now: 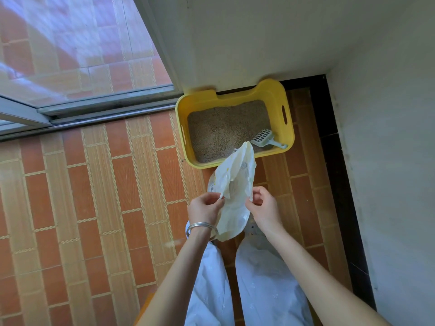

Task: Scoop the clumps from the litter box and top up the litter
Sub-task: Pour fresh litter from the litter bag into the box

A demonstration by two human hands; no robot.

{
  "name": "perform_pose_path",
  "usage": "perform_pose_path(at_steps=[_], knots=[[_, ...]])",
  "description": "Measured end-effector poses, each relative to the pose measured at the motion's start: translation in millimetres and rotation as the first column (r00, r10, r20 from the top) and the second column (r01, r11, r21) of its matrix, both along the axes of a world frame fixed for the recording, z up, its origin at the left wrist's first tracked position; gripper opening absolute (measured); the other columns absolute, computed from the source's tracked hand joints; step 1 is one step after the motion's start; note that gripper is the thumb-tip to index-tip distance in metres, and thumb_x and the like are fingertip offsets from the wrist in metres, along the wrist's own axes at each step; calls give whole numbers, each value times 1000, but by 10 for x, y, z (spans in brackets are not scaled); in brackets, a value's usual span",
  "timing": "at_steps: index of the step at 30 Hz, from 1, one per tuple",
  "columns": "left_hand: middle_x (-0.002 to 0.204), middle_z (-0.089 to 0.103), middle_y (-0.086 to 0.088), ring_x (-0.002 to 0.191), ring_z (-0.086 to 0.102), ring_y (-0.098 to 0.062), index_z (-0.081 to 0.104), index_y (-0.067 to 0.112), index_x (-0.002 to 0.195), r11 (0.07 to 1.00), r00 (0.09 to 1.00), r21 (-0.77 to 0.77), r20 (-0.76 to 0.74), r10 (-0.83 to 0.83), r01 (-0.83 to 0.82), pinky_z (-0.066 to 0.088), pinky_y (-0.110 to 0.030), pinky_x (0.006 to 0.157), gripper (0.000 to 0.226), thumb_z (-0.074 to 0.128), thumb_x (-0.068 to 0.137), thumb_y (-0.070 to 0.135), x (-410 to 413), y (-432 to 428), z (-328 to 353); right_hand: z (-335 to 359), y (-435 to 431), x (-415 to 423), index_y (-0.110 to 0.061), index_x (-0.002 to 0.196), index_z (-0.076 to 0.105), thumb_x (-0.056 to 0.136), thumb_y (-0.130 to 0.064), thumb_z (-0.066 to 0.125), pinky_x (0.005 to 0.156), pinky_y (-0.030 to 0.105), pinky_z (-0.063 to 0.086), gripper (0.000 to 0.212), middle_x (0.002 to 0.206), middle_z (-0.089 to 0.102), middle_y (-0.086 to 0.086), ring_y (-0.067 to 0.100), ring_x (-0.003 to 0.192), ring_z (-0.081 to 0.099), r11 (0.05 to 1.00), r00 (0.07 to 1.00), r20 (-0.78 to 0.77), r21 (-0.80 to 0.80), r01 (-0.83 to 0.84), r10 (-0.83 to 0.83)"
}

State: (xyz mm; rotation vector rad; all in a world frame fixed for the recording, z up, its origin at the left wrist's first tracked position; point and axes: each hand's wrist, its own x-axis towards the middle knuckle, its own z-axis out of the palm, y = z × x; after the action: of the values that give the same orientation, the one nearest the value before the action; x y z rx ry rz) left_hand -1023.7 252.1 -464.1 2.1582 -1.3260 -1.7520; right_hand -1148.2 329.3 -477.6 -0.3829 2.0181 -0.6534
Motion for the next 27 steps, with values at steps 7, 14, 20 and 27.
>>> perform_pose_path(at_steps=[7,14,20,27], knots=[[71,68,9,66,62,0,74,15,84,999,997,-3,-61,49,-49,50,-17,66,9,74,77,10,7,102,11,-8,-118,-25,-9,105,62,86,-12,61,83,36,53,20,96,66,3,18,93,63,998,997,41,-22,60,-59],[69,67,7,54,57,8,75,14,82,997,998,-58,-44,-46,44,46,-6,59,11,79,72,11,30,75,8,-1,-269,-50,-14,92,64,79,-40,66,81,36,53,30,86,65,-3,14,88,62,1000,999,46,23,17,-18],[72,62,10,62,55,2,75,14,88,972,976,-105,-43,-214,209,42,-4,62,16,79,72,12,57,117,37,39,-455,-11,-16,63,53,68,-55,70,64,38,47,43,64,57,-3,19,67,56,972,980,-81,164,-165,180],[81,72,1,77,67,-14,76,17,85,976,971,-91,-118,-209,199,53,-22,76,13,77,75,10,166,180,77,120,-464,67,-19,52,46,73,-26,64,59,32,42,28,60,56,-1,26,68,56,930,937,-158,253,-268,313]])
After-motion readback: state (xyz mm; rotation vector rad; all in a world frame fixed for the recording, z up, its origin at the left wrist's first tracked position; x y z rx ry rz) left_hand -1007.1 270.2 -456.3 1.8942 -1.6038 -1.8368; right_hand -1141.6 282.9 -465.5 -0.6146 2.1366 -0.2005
